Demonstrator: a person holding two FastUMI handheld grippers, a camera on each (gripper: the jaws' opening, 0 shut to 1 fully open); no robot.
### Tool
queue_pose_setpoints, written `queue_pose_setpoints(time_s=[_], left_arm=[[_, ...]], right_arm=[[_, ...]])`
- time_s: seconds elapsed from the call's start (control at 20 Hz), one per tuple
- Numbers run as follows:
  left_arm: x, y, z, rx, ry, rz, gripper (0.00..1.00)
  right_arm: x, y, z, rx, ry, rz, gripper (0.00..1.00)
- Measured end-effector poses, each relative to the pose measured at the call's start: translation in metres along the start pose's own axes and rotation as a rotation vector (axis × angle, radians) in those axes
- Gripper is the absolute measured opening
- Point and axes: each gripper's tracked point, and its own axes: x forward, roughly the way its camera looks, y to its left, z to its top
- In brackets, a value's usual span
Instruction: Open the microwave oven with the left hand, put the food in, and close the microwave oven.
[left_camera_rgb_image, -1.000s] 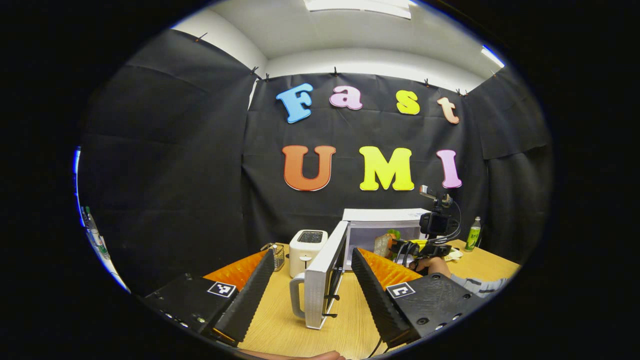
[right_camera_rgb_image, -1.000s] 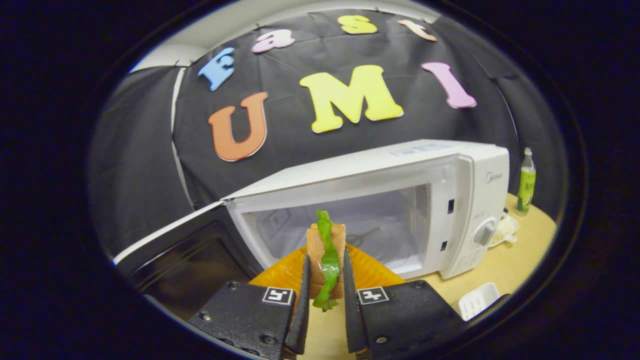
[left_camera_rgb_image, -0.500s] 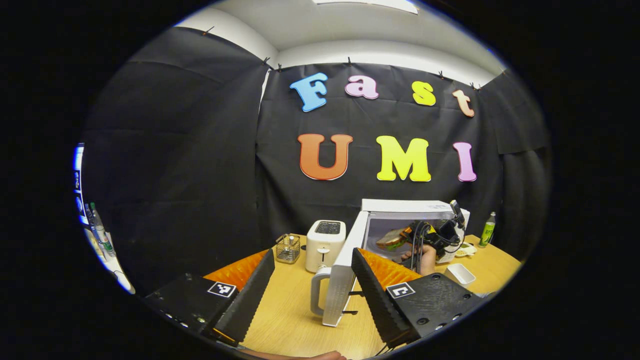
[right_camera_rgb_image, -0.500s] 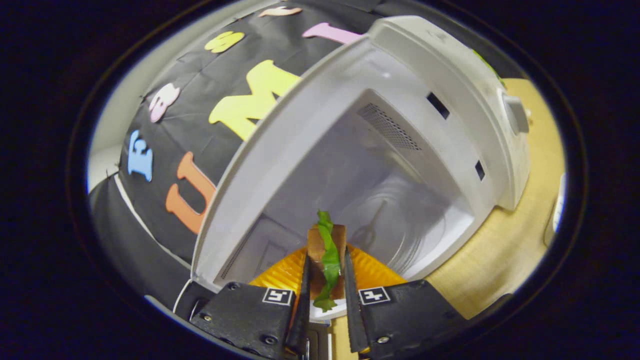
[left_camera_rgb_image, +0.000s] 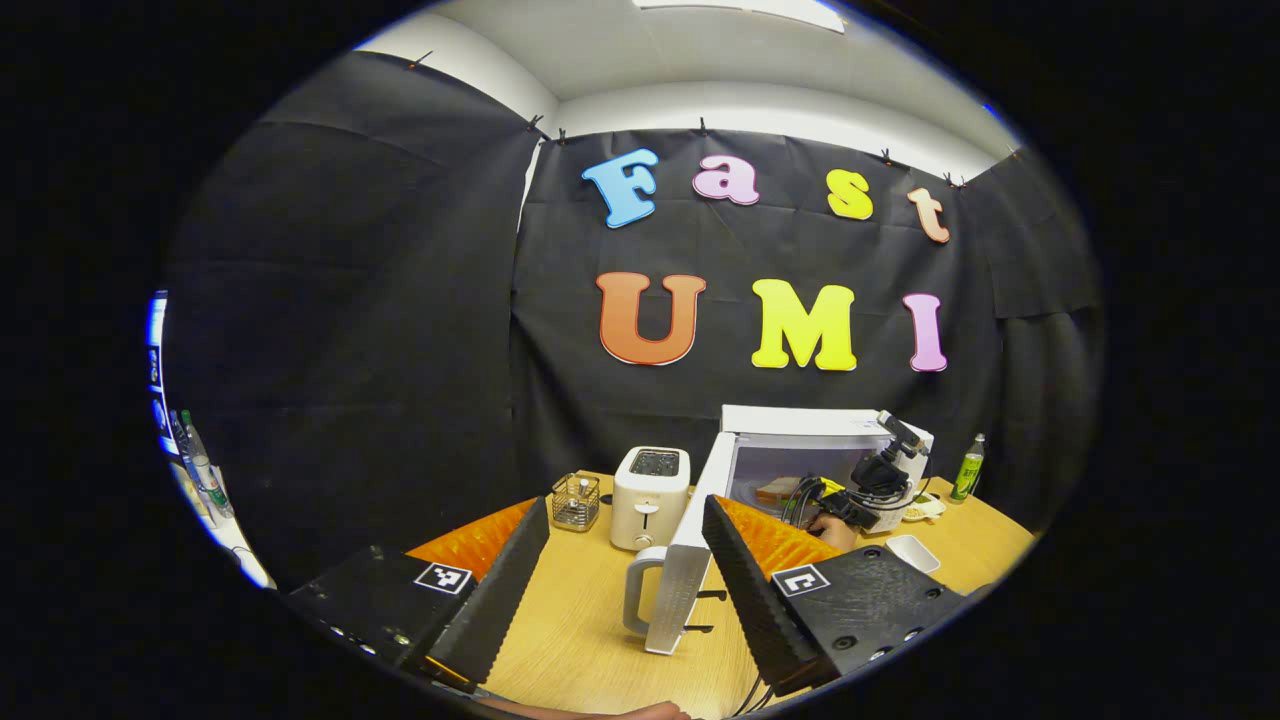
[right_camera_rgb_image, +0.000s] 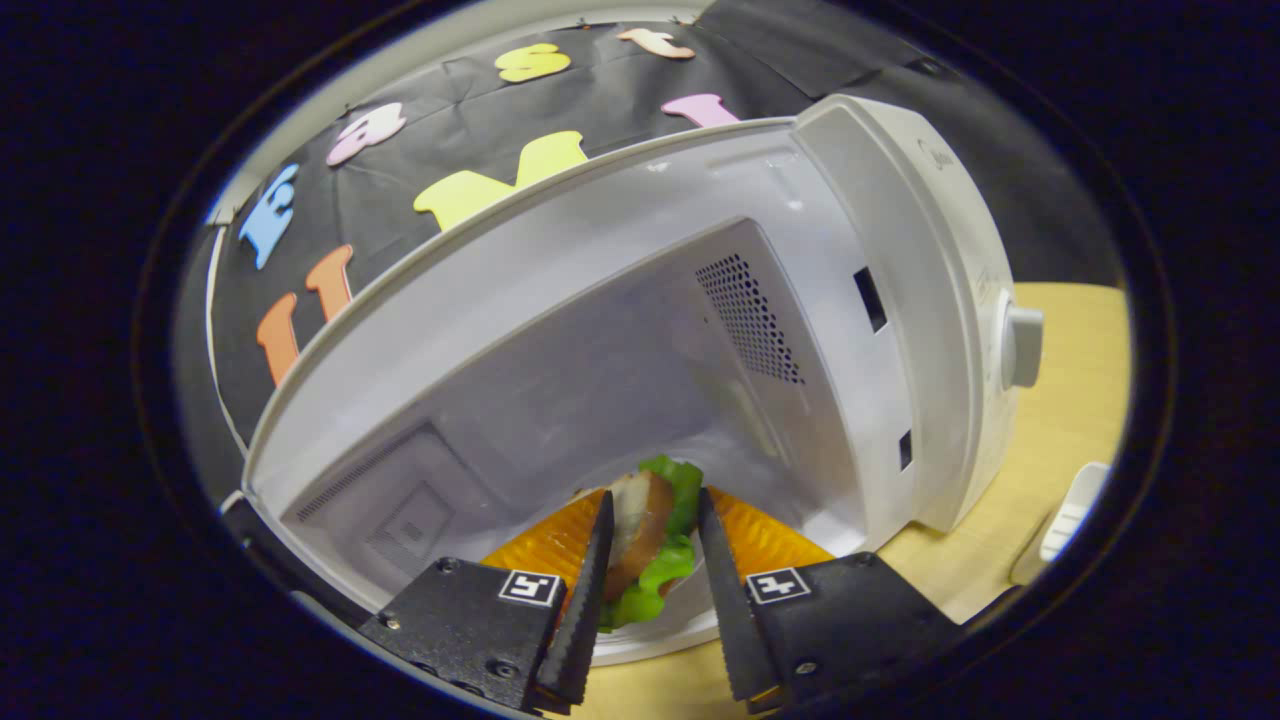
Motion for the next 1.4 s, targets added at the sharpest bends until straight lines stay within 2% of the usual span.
queue_pose_setpoints(time_s=[0.05,0.1,0.15,0.2,0.25,0.3,0.35,0.45,0.5,0.55,0.6,0.65,0.7,0.75,0.8,0.85,0.9,1.0,1.05,1.1,1.15,1.2,1.35,1.4], left_arm=[[-0.002,0.005,0.003,-0.002,-0.006,0.01,0.93],[-0.002,0.008,0.007,-0.008,-0.014,0.017,0.93],[-0.005,0.011,0.009,-0.015,-0.018,0.018,0.93],[-0.005,0.01,0.009,-0.016,-0.019,0.017,0.93],[-0.007,0.011,0.009,-0.007,-0.015,0.013,0.93],[-0.007,0.016,0.005,0.014,-0.008,0.016,0.93],[-0.007,0.021,0.002,0.042,0.0,0.026,0.93],[-0.006,0.034,-0.003,0.112,0.012,0.065,0.93],[-0.007,0.039,-0.002,0.139,-0.002,0.084,0.8],[-0.008,0.04,-0.003,0.155,-0.004,0.085,0.92],[-0.009,0.041,-0.005,0.158,0.0,0.086,0.8],[-0.011,0.042,-0.005,0.153,0.002,0.082,0.92],[-0.013,0.044,-0.004,0.14,-0.003,0.082,0.9],[-0.014,0.046,-0.003,0.126,-0.005,0.077,0.8],[-0.015,0.047,-0.001,0.112,-0.014,0.073,0.82],[-0.017,0.05,0.001,0.097,-0.017,0.075,0.74],[-0.019,0.056,0.002,0.091,-0.026,0.086,0.63],[-0.019,0.069,0.006,0.082,-0.045,0.116,0.23],[-0.019,0.066,0.004,0.07,-0.042,0.096,0.04],[-0.018,0.06,0.0,0.058,-0.031,0.072,0.05],[-0.01,0.063,-0.006,0.047,-0.027,0.069,0.0],[-0.011,0.058,-0.01,0.032,-0.012,0.046,0.0],[-0.002,0.05,-0.024,0.045,0.004,-0.015,0.02],[0.002,0.045,-0.033,0.061,0.009,-0.044,0.02]], right_arm=[[-0.002,0.0,0.001,-0.053,-0.026,-0.002,0.59],[-0.004,0.005,-0.002,-0.097,-0.037,0.018,0.57],[-0.01,0.01,-0.003,-0.14,-0.045,0.029,0.81],[-0.014,0.014,-0.003,-0.172,-0.055,0.037,0.88],[-0.021,0.019,-0.001,-0.191,-0.071,0.052,0.82],[-0.03,0.023,0.001,-0.204,-0.086,0.073,0.89],[-0.039,0.028,0.002,-0.218,-0.095,0.094,0.88],[-0.06,0.029,0.001,-0.235,-0.091,0.126,0.92],[-0.07,0.031,0.0,-0.25,-0.086,0.153,0.92],[-0.081,0.03,0.0,-0.262,-0.081,0.167,1.0],[-0.093,0.027,0.002,-0.276,-0.082,0.184,1.0],[-0.106,0.024,0.005,-0.285,-0.083,0.197,0.92],[-0.119,0.019,0.009,-0.295,-0.082,0.213,0.92],[-0.134,0.016,0.014,-0.307,-0.081,0.24,0.92],[-0.15,0.014,0.021,-0.315,-0.088,0.276,1.0],[-0.168,0.011,0.029,-0.329,-0.096,0.311,1.0],[-0.185,0.003,0.036,-0.346,-0.099,0.337,0.92],[-0.217,-0.012,0.058,-0.4,-0.12,0.37,0.92],[-0.232,-0.021,0.069,-0.417,-0.127,0.375,0.92],[-0.249,-0.028,0.081,-0.423,-0.136,0.392,0.92],[-0.266,-0.033,0.095,-0.418,-0.149,0.406,0.92],[-0.28,-0.042,0.109,-0.415,-0.157,0.413,1.0],[-0.324,-0.068,0.149,-0.39,-0.174,0.421,1.0],[-0.338,-0.072,0.165,-0.387,-0.173,0.429,0.91]])
